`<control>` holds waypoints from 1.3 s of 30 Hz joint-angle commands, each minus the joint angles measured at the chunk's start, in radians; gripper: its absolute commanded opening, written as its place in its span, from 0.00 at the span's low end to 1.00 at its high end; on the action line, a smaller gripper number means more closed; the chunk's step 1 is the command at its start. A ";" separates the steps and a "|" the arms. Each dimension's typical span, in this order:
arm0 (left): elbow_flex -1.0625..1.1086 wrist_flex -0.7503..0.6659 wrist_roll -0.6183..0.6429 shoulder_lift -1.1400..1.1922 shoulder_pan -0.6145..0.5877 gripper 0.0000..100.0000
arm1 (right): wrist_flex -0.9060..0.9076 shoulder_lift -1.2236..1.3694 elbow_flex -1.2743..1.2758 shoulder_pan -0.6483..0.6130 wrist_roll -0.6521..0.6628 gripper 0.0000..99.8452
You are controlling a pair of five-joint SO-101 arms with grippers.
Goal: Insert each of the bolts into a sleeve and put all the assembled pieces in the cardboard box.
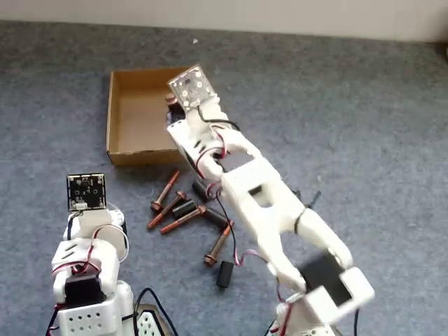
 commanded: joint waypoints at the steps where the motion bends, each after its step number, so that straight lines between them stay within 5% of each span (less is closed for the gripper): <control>1: -0.004 -0.021 -0.011 -0.010 -0.010 0.02 | -0.073 0.094 -0.140 0.050 0.002 0.01; 5: -0.004 -0.020 -0.011 -0.010 -0.012 0.02 | -0.070 0.193 -0.174 0.070 0.002 0.02; 9: -0.004 -0.020 -0.011 -0.010 -0.012 0.02 | -0.025 0.189 -0.168 0.068 0.002 0.13; 26: -0.015 -0.021 -0.011 -0.010 -0.015 0.02 | 0.885 -0.179 -0.226 0.022 0.002 0.17; 39: -0.012 -0.020 -0.014 -0.010 -0.015 0.02 | 0.908 0.139 -0.200 -0.104 0.008 0.17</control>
